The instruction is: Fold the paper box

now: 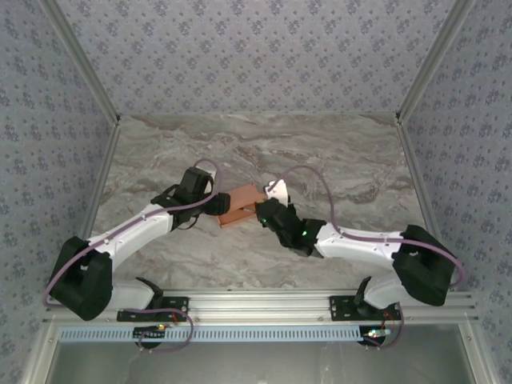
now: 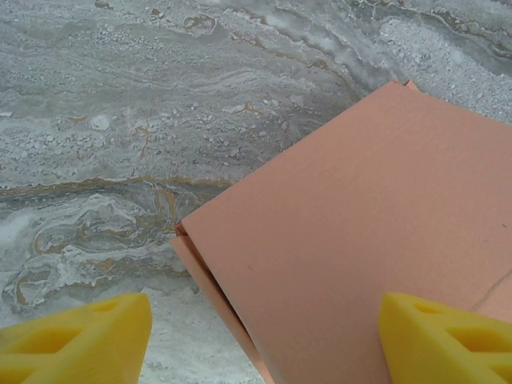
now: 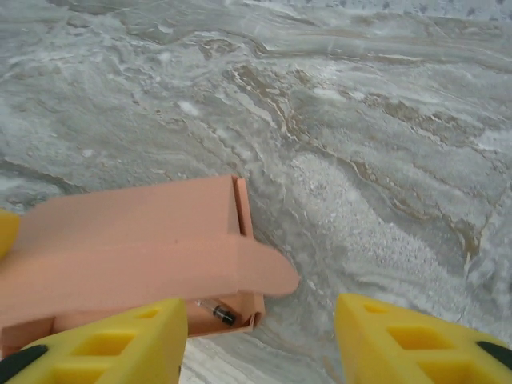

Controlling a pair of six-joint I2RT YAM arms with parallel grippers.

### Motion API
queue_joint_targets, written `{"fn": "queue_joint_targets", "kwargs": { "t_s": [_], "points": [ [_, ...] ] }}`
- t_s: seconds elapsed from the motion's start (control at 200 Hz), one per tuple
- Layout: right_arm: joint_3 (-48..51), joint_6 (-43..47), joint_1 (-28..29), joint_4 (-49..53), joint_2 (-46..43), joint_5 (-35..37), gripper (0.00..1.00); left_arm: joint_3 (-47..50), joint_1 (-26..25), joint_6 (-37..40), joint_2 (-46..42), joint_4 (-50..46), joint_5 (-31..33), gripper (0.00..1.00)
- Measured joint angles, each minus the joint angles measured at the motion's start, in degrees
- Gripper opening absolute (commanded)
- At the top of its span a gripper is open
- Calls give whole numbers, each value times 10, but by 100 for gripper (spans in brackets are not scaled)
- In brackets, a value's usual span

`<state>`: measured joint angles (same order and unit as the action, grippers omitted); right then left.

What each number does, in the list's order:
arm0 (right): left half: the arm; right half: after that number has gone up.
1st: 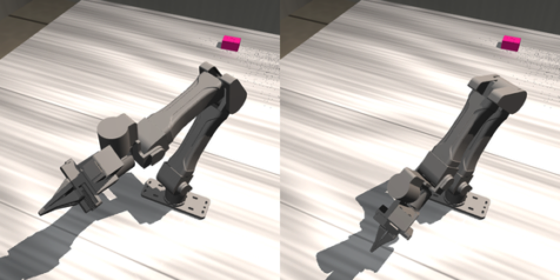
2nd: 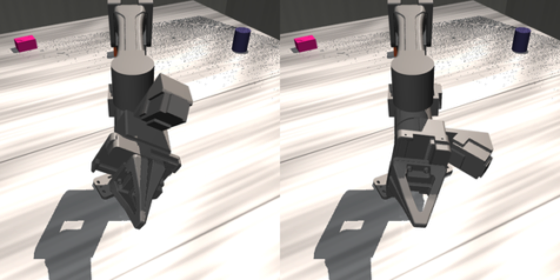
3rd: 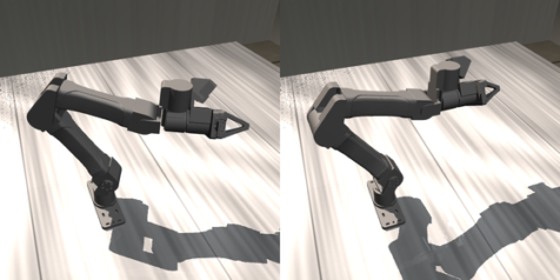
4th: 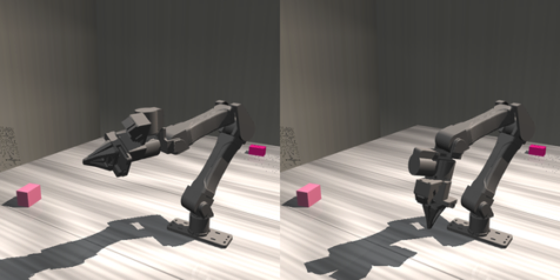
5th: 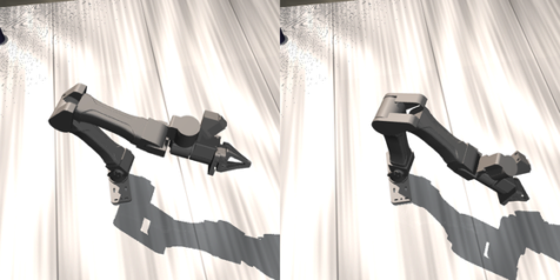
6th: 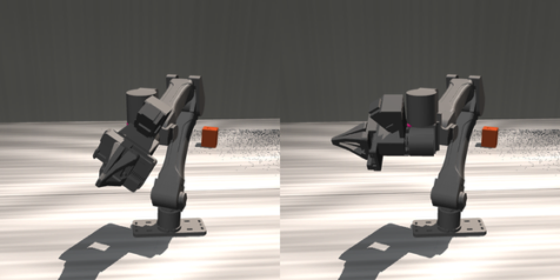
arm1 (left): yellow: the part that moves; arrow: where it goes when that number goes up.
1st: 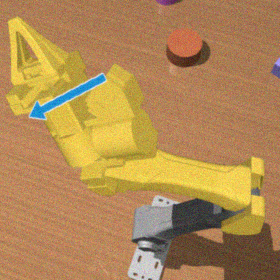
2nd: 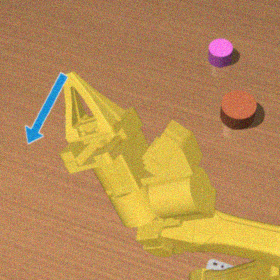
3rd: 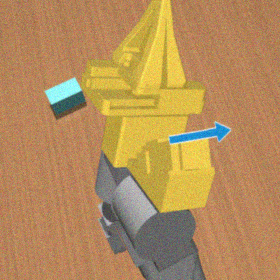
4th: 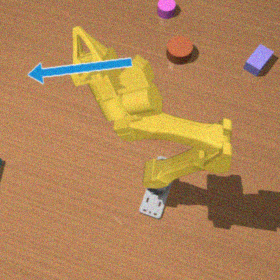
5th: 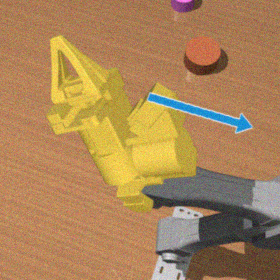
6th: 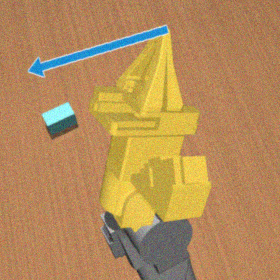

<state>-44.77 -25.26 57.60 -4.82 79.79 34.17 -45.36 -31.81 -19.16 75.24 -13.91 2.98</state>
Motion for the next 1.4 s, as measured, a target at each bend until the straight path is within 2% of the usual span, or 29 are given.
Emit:
{"fn": "queue_joint_targets", "kwargs": {
  "t_s": [0.215, 0.365, 0.5, 0.72, 1.399],
  "points": [
    [-66, 50, -88, 38, 8, -141, 62, 7, 0, -6, 0, 11, 0, 74],
    [-144, 58, -144, 71, 79, -225, 63, 10, 0, -13, 0, 17, 0, 74],
    [-193, 65, -159, 100, 145, -268, 63, 19, 0, -19, 0, 28, 0, 74],
    [-198, 68, -163, 128, 196, -302, 63, 38, 0, -28, 0, 43, 1, 75],
    [-170, 74, -169, 98, 236, -320, 61, 87, 0, -50, 31, 80, 31, 78]
  ]
}}
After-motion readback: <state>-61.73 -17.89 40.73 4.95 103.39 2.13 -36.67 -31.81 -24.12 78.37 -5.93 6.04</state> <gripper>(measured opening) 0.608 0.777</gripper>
